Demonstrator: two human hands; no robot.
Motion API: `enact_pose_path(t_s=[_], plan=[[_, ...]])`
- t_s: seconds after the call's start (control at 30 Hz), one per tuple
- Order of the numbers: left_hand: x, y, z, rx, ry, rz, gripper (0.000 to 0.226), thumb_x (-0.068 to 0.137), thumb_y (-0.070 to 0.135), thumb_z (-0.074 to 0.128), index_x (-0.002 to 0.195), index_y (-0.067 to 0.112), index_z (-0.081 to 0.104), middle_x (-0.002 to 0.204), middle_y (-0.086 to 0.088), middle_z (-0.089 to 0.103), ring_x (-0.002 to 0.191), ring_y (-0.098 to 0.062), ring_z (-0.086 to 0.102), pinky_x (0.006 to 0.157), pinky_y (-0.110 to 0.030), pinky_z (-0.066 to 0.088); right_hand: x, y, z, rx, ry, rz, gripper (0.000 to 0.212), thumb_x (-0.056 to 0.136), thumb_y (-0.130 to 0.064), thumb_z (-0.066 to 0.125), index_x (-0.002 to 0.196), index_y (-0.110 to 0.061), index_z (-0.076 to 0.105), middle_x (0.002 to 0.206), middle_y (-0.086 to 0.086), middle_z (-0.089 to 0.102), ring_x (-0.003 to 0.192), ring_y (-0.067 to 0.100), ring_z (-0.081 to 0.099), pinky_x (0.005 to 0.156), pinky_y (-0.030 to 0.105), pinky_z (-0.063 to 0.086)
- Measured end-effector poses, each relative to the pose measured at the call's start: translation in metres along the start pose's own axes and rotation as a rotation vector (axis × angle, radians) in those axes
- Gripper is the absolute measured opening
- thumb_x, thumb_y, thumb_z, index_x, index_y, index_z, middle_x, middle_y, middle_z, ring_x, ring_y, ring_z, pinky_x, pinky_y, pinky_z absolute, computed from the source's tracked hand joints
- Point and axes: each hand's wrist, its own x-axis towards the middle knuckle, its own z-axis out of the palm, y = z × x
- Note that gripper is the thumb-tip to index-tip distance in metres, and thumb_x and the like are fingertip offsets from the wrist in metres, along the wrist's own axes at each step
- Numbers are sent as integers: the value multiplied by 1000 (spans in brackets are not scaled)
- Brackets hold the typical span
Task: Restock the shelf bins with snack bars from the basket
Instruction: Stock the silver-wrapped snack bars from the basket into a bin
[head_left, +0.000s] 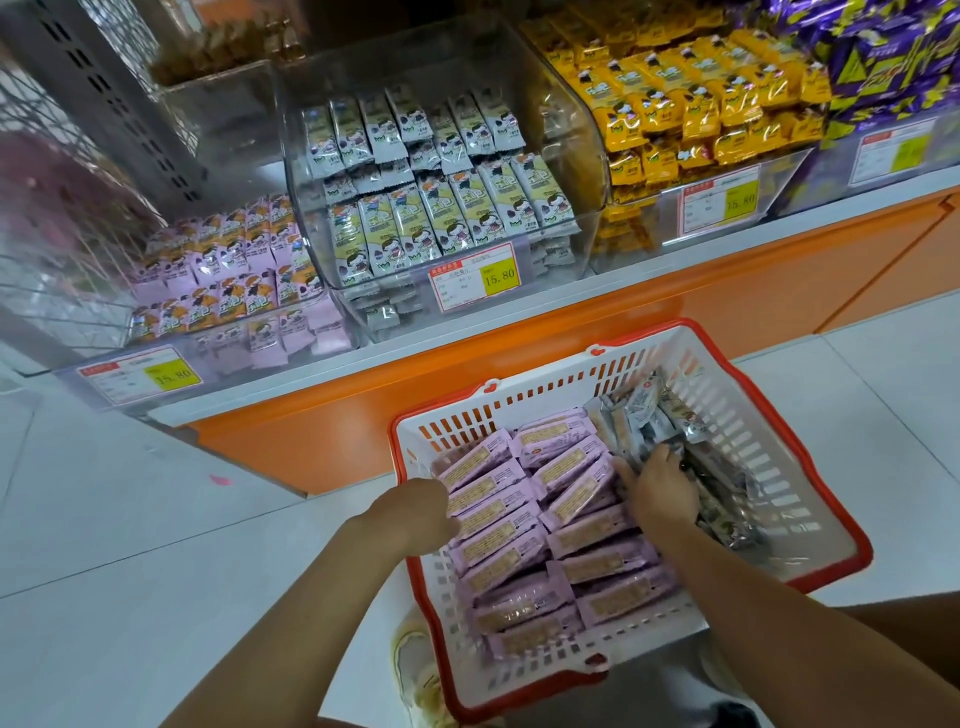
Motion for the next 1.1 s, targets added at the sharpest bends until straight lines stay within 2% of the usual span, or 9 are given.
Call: enact_pose_path(t_s=[0.07, 0.17, 0.3, 0.53, 0.67, 0.73, 0.87, 0.97, 1.1], plan=[[-2, 0, -1, -7, -11, -1, 25, 96, 30, 48, 104, 12, 61, 106, -7, 63, 96, -20, 60, 80, -28, 48, 3, 1, 0, -39, -3, -31, 61, 97, -54, 38, 126, -1, 38, 109, 15, 62, 82, 29, 65, 53, 32, 44], [-6, 3, -3, -15, -32, 9, 20, 96, 30, 48, 93, 13, 58, 100, -9, 61, 93, -21, 59, 73, -26, 44, 6, 6, -4, -25, 5, -58, 50, 99, -47, 42, 121, -2, 42, 104, 16, 63, 78, 31, 64, 45, 28, 34], [-11, 11, -8, -35, -38, 37, 19, 97, 30, 48, 90, 14, 57, 91, -13, 58, 80, -18, 53, 67, -24, 39, 8, 11, -7, 100, -2, -18, 43, 98, -42, 48, 112, -1, 44, 97, 18, 64, 76, 34, 63, 50, 31, 37], [-20, 13, -9, -56, -51, 11, 29, 97, 30, 49, 102, 4, 62, 86, -16, 56, 73, -16, 48, 60, -22, 37, 15, 7, -15, -14, -31, -68, 54, 98, -50, 42, 127, -4, 49, 102, 13, 67, 84, 28, 64, 55, 30, 44], [-23, 17, -12, -108, -43, -3, 30, 97, 28, 49, 72, 12, 51, 70, -7, 48, 64, -15, 46, 54, -22, 35, 5, 3, -38, 4, 21, -118, 43, 97, -47, 47, 102, -5, 54, 78, 8, 62, 64, 23, 58, 49, 29, 42], [-20, 21, -15, -224, -20, 3, 33, 95, 28, 51, 67, 11, 50, 77, -14, 51, 56, -13, 45, 59, -26, 43, -6, -1, -52, 71, 43, -177, 38, 97, -45, 50, 89, -8, 51, 67, 5, 52, 53, 18, 48, 44, 28, 32], [-16, 35, -23, -730, -5, -33, 26, 92, 33, 58, 88, 8, 62, 89, -8, 66, 76, -19, 65, 72, -27, 53, -46, -24, -80, 129, 90, -470, 32, 97, -40, 51, 81, -13, 45, 59, -4, 35, 49, 10, 36, 48, 26, 26], [-23, 49, -30, -1157, -69, -118, 50, 89, 43, 61, 112, -1, 59, 105, -17, 69, 81, -20, 70, 69, -25, 58, -83, -51, -97, 106, 332, -785, 33, 90, -40, 48, 80, -11, 57, 61, -2, 47, 50, 15, 48, 45, 21, 22], [-28, 55, -38, -1412, -19, -173, 52, 83, 47, 66, 109, 1, 61, 101, -19, 69, 90, -30, 68, 81, -37, 57, -113, -76, -112, 144, 561, -1114, 37, 83, -48, 52, 78, -14, 66, 66, -3, 56, 53, 14, 51, 47, 22, 38]])
